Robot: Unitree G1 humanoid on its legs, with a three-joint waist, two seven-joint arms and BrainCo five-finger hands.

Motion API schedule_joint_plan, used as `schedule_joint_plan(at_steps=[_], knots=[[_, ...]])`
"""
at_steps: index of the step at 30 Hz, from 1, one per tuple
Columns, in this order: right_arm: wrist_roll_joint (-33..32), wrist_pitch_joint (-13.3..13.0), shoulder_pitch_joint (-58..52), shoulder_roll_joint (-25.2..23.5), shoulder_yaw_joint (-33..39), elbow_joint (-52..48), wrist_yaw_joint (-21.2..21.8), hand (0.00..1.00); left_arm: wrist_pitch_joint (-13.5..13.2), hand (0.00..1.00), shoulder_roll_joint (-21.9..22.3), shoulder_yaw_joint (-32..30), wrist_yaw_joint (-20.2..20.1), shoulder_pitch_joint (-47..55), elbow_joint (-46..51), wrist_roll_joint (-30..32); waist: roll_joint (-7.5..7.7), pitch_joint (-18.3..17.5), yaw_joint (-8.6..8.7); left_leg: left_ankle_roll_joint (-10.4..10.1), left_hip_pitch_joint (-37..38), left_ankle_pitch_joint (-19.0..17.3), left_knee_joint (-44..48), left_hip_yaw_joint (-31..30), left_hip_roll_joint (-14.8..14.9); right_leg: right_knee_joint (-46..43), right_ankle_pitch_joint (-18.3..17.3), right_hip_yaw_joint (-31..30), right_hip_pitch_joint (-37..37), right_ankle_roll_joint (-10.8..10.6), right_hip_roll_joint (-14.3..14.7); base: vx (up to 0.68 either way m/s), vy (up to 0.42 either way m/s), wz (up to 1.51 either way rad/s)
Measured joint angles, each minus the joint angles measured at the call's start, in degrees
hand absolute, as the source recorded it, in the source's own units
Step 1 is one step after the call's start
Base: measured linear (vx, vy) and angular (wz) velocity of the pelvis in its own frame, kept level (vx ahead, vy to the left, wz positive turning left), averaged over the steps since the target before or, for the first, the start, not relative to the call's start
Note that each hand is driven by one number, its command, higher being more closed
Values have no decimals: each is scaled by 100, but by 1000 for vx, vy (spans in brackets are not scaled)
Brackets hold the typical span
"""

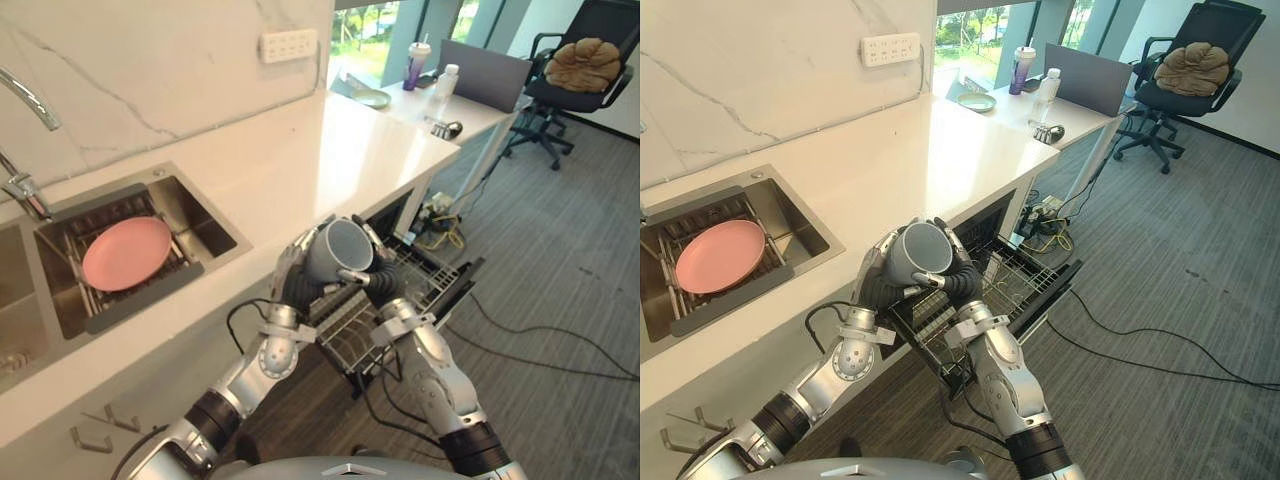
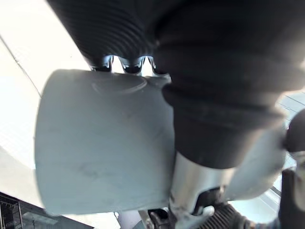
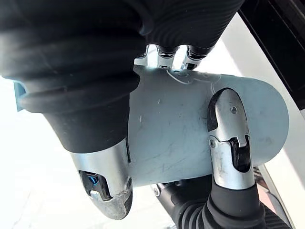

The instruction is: Walk over to the sink, pick up the cup, carry it to the dishwasher, place the cup inside the dishwasher, then close the dishwasher door

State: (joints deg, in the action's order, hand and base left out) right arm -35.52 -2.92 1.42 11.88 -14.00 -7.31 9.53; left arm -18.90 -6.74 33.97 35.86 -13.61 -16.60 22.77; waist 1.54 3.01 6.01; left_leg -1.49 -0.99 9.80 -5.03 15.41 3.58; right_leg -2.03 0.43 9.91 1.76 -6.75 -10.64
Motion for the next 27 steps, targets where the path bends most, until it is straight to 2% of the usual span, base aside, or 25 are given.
schedule_joint_plan(at_steps=[2, 5, 15, 22, 27], knots=[[-1, 71, 51, 33, -4, 37, 7, 0, 0, 100, -5, -4, -295, -10, 39, -373, 6, -4, -4, 0, 2, 0, 0, 0, 3, 12, 2, 3, 7, 3, 2, 0, 0, 0], [-1, 158, 160, 67, -45, 198, 16, 0, 24, 100, -1, 25, -455, -12, 39, -492, 20, -7, -15, -1, 4, 0, 0, 0, 8, 33, 7, 6, 19, 7, 7, 0, 0, 0], [429, 174, 211, 92, -139, 200, -195, 0, 35, 100, -6, 108, -373, -26, 257, -524, 23, -7, -86, -14, 11, -9, 1, 3, 20, 84, 25, 4, 41, 3, 50, 0, 0, 0], [444, 168, 225, 88, -162, 202, -290, 0, 80, 100, -7, 137, -372, -37, 277, -525, 26, -7, -107, -14, 15, -8, 1, 3, 26, 88, 32, 4, 46, 12, 56, 0, 0, 0], [441, 39, 225, 77, -297, 221, -517, 0, 160, 100, -15, 162, -369, -36, 366, -535, 27, -7, -117, -15, 15, -7, 1, 2, 28, 90, 34, 8, 48, 14, 57, 0, 0, 0]])
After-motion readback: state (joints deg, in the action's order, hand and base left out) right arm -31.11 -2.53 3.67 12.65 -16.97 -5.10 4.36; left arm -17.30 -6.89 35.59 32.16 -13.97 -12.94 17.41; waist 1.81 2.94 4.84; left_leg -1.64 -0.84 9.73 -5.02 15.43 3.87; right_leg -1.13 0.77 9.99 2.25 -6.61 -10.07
